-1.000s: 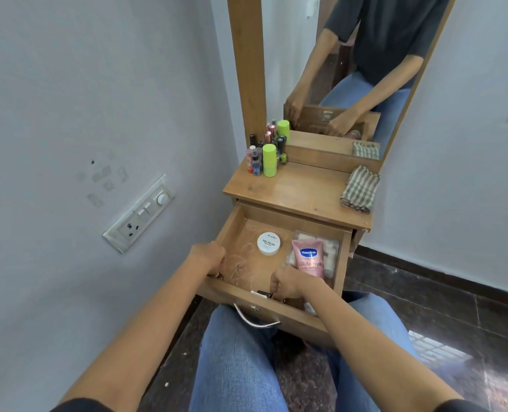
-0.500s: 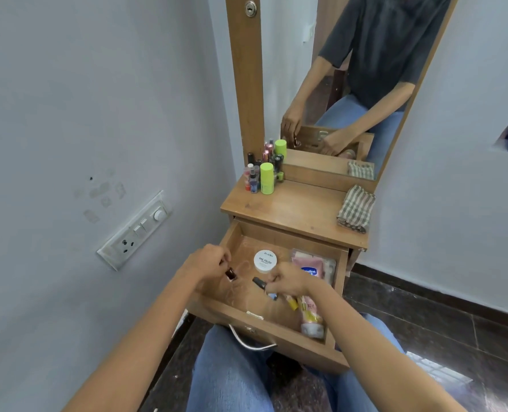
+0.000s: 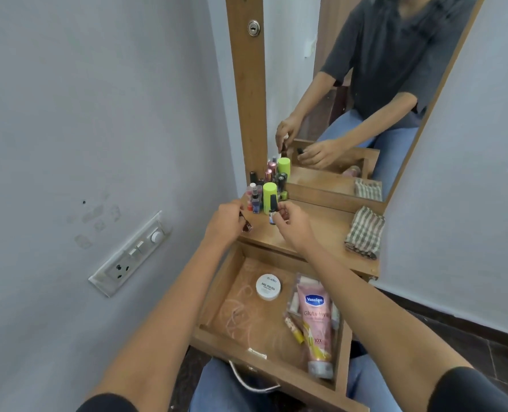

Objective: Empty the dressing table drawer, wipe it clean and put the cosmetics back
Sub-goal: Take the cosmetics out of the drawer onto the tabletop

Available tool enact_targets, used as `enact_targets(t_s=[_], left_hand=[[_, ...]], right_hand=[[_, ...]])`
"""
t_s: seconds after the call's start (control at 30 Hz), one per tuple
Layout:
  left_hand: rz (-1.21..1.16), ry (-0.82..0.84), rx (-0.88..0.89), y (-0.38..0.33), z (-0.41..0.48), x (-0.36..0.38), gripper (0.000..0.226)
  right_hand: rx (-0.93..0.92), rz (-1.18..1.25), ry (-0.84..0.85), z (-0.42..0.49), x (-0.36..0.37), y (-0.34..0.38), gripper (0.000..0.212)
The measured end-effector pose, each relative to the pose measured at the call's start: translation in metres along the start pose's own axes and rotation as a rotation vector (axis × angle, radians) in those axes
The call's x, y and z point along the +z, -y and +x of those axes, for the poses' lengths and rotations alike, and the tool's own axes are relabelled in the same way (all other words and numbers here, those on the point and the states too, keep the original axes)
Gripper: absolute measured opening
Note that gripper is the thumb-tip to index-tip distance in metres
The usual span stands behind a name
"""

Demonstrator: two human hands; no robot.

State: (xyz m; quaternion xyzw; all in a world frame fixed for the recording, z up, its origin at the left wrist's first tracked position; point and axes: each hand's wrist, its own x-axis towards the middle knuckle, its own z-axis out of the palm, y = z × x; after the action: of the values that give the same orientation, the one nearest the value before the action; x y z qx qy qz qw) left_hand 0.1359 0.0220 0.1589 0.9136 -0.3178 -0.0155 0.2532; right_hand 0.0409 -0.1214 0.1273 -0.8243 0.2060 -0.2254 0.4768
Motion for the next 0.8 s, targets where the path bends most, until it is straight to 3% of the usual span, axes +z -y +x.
enact_targets(t_s=[0.13,0.37,0.5,0.8], left_hand=[[-0.002,-0.015,-0.026,0.000,0.015,0.016,0.037],[-0.177,-0.123,-0.005,0.003,0.017,0.048,0.031],[-0.303,-0.242,-0.095,0.002,0.008,0.065,0.050],[-0.454,-0.311,-0.179,-0.004,0.018,0.077,0.044]], right_hand=[[-0.019,-0.067,-0.019,0.008,0.015,-0.018,0.015],[-0.019,0.029,-0.064,0.014,0.028,-0.039,0.025],[-0.002,0.086,-0.106,0.018,0.036,-0.041,0.027],[0.046,0.092,-0.164,0.021,0.049,-0.039,0.019]])
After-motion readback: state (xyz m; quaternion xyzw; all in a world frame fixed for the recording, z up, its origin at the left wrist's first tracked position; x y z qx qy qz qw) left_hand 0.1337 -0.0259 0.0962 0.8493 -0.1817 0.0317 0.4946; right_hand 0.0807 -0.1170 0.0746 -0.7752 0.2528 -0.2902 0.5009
